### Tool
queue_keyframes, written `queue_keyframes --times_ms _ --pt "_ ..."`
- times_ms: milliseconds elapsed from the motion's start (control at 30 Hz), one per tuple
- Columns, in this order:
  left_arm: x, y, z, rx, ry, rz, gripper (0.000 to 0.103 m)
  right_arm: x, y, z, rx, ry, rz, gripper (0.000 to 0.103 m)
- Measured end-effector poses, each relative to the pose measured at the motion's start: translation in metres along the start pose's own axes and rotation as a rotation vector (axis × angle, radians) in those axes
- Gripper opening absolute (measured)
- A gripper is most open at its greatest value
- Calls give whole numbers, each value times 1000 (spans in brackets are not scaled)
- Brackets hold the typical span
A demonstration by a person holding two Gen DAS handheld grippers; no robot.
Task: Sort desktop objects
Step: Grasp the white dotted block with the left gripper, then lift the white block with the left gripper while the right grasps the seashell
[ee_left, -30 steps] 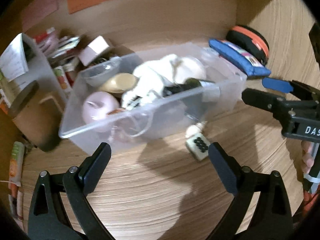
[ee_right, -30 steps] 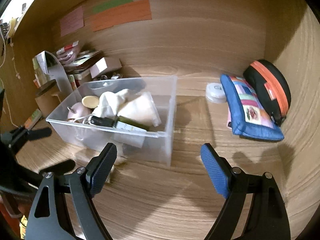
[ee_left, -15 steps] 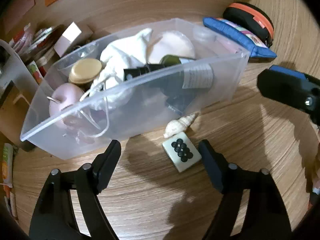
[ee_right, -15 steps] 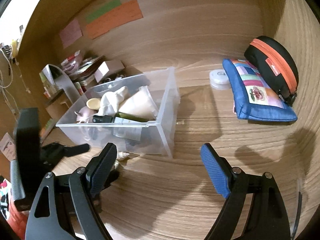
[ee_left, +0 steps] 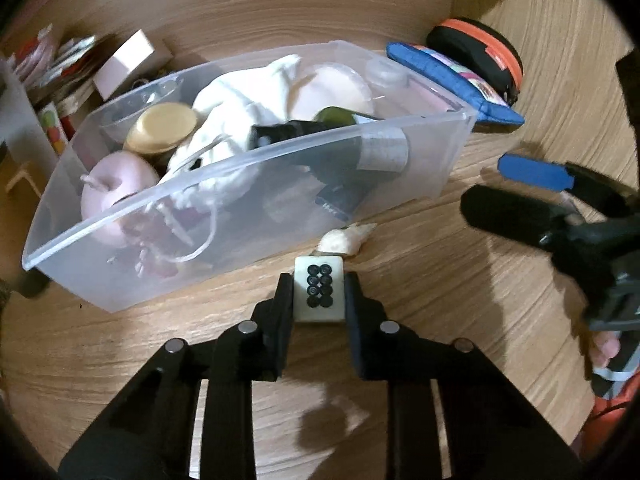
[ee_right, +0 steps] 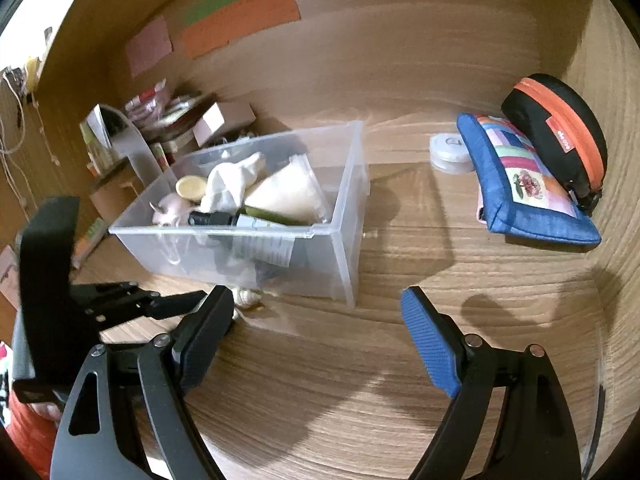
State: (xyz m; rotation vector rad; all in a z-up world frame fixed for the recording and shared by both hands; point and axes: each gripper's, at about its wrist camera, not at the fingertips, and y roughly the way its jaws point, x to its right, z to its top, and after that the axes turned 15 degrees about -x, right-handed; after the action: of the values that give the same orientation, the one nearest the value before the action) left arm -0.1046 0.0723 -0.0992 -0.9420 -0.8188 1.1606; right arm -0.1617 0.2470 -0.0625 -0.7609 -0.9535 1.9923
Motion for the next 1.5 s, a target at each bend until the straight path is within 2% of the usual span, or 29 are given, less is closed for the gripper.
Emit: queue_keyframes --times_ms 433,667,800,1067,1167,1300,1433,1500 --pt "-50 -25 -22 85 -59 -27 24 -56 42 6 -116 -80 -34 82" --pt "-65 -25 -31 56 -39 -51 24 -73 68 12 -184 -79 -94 72" --pt "-61 -22 -34 29 19 -47 24 -73 70 14 -186 -67 -94 71" --pt "-61 -19 -35 11 26 -28 24 -79 76 12 -200 -80 -167 73" --pt "-59 -19 -35 10 28 -21 24 -77 74 10 -193 -67 -177 67" --pt "-51 -18 -35 8 36 33 24 -71 71 8 -181 -39 -191 52" --pt "-49 -17 -32 8 33 30 24 -66 69 8 -173 -31 -196 38" --pt "-49 -17 -31 7 33 30 24 -75 69 12 -174 -35 -192 38"
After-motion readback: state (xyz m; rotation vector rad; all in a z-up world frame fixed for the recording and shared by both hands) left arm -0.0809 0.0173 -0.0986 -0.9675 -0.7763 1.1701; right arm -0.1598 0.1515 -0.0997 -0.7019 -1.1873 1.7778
